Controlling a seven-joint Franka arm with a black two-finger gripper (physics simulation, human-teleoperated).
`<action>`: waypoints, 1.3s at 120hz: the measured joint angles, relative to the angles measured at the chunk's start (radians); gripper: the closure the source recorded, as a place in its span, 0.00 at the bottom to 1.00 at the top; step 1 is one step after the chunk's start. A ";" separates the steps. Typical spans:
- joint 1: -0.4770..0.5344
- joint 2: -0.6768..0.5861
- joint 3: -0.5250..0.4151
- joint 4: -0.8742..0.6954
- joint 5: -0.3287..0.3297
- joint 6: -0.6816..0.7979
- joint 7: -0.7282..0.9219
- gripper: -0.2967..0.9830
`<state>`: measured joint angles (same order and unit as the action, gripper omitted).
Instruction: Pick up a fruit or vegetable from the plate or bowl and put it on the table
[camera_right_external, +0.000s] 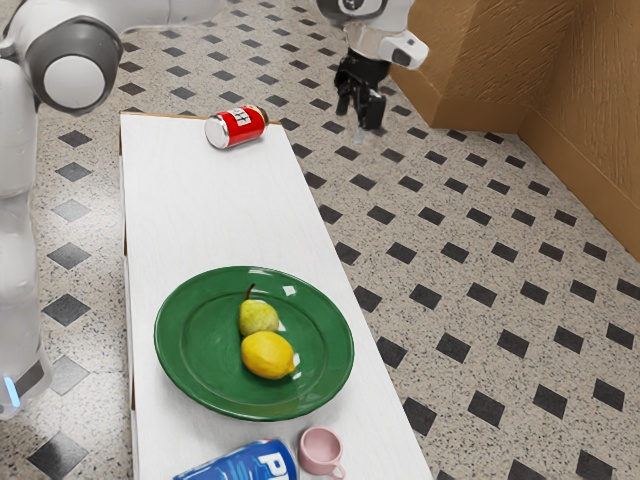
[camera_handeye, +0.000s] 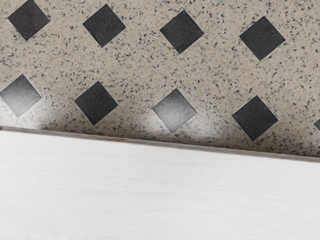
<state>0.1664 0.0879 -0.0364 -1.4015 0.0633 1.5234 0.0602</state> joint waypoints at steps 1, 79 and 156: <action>0.006 0.000 0.001 0.000 -0.002 0.000 0.000 0.23; -0.040 0.065 -0.326 0.010 -0.024 -0.057 0.051 0.23; -0.040 -0.006 -0.402 -0.279 0.016 0.006 0.480 0.23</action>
<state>0.1265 0.0823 -0.4384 -1.6801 0.0796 1.5289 0.5403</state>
